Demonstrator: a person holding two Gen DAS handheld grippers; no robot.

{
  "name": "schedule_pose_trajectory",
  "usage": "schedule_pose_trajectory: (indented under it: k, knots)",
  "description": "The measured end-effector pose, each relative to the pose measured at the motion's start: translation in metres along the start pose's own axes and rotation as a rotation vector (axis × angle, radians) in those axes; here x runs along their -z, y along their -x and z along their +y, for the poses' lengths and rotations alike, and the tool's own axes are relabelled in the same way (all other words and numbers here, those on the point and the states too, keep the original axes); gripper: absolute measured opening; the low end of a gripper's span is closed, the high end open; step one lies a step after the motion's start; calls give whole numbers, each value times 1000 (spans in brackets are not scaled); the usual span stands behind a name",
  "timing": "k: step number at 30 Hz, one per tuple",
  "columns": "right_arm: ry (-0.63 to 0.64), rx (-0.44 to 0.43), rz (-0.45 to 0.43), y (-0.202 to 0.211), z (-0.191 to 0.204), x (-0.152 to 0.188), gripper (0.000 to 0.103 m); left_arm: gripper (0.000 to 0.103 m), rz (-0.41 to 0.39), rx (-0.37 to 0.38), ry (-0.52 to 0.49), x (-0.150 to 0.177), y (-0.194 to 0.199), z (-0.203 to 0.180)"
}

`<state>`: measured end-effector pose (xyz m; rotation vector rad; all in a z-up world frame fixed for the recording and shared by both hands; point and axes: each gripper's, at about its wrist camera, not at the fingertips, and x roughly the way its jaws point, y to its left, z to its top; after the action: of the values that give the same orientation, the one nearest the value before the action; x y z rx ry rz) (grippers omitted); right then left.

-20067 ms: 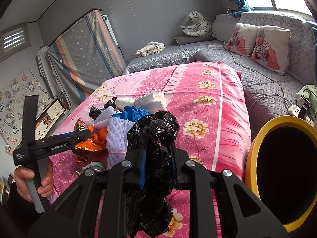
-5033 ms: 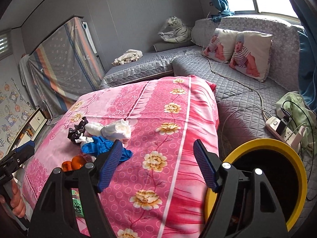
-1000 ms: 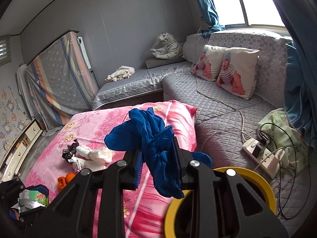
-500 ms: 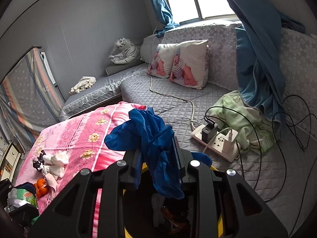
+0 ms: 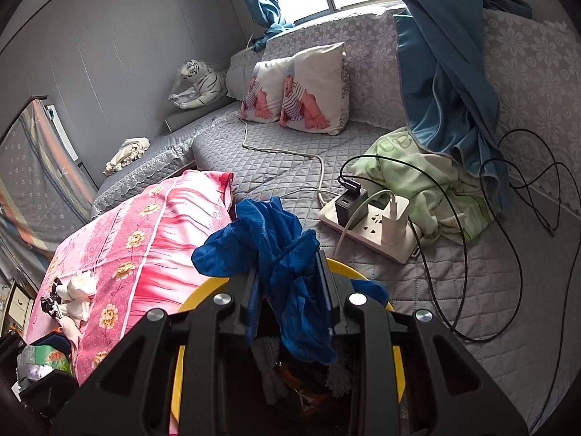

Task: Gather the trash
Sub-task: 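Carry the snack packet and blue glove over the yellow-rimmed bin with both tools, then open both tools to drop the packet and glove into the bin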

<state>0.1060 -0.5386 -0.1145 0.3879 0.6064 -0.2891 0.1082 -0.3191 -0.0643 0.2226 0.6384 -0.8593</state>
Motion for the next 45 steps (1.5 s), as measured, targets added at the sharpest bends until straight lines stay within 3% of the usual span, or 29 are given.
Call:
schedule_pose_trajectory:
  k: [29,33,34,37,39,45]
  knots:
    - [-42,39,84,-37,-12,19,26,32,138,-24,12,21,-71,5]
    - [-47,35,86,-38,-14,20,29,33,138,-26,7,21,-72,4]
    - [-55,30,88,-38,-15,20,35,33,136,-28,7,21,-72,4]
    - [-72,26,86,-39,-19,20,42,41,144,-23,23,22,-72,5]
    - [-81,28,84,-38,-22,20,45,55,138,-24,38,23,-71,7]
    - [-88,35,84,-36,-25,19,48,55,134,-33,61,23,-68,15]
